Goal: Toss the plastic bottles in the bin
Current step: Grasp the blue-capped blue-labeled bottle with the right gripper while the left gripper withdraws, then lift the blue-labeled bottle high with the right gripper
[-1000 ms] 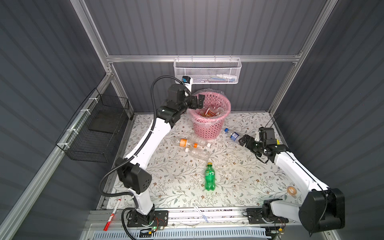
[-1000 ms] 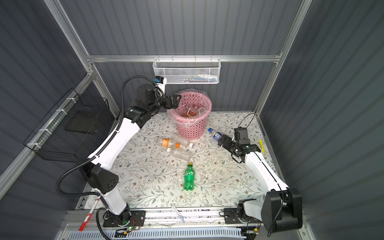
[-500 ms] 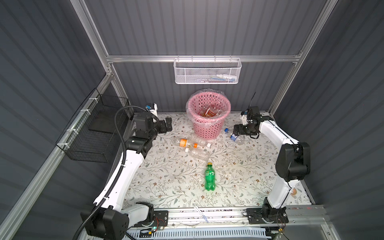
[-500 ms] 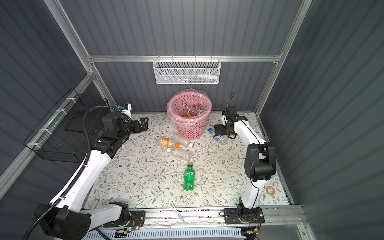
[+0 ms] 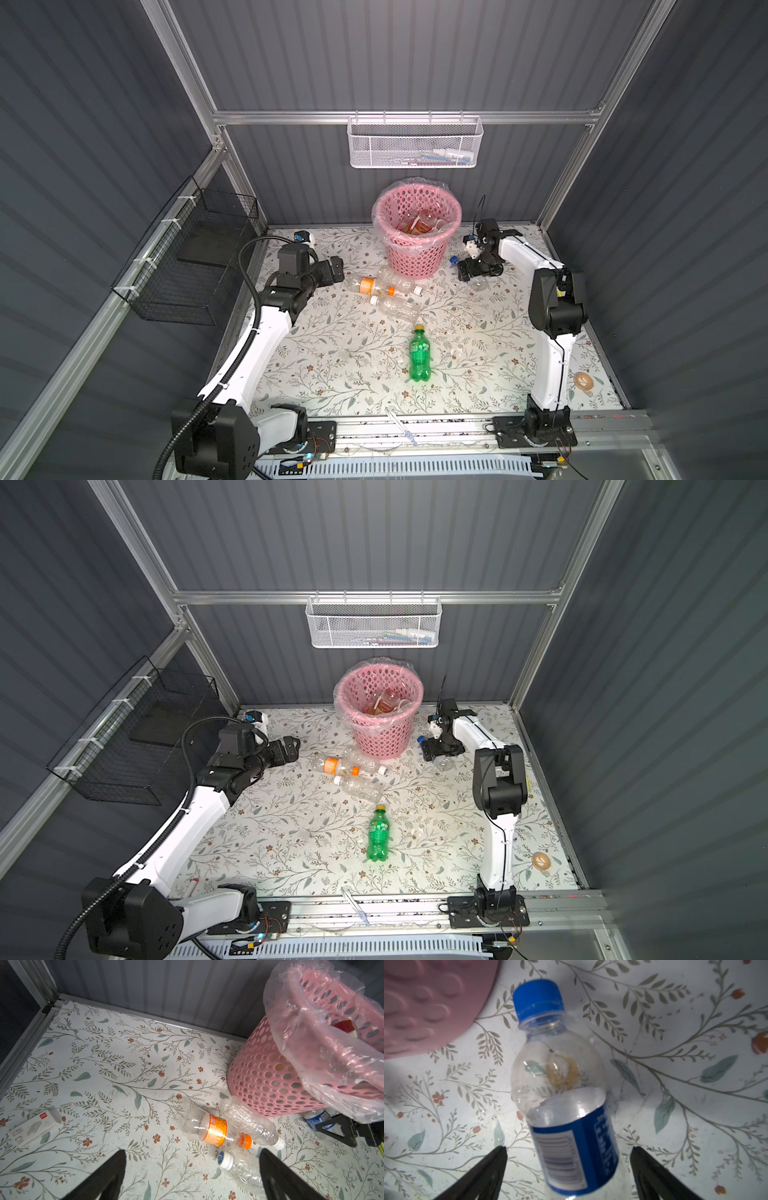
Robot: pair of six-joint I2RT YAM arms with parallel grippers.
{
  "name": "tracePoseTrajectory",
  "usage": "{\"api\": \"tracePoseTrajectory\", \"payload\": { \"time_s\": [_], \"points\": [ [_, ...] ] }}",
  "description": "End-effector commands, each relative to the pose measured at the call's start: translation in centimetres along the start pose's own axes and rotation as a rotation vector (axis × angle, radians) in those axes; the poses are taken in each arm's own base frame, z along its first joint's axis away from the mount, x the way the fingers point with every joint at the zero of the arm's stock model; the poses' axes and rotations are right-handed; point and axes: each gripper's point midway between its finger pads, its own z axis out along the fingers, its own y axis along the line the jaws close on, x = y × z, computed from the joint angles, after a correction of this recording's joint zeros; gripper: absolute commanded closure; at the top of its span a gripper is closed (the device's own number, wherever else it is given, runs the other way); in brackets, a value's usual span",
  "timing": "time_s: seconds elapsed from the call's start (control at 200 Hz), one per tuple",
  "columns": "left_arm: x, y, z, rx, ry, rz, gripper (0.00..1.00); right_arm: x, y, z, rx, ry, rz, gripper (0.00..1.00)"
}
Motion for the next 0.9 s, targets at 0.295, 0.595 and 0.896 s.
{"api": "tracePoseTrajectory", "payload": {
  "time_s": [0.295,0.595,0.896],
  "points": [
    [1.7,0.0,1.4,0.029,0.038,-0.041,0.0,-1.1,-0.4,-1.2,0.035,-0.058,0.024,0.38],
    [2.0,-0.6,1.8,0.072,0.042,-0.034,0.0,1.7,-0.3,-9.0,0.04,-0.305,0.2,0.45],
    [1.9,-1.6,2.1,0.132,0.034,-0.042,0.0,3.0,0.1,-25.7,0.068,-0.945,0.293,0.45]
  ]
}}
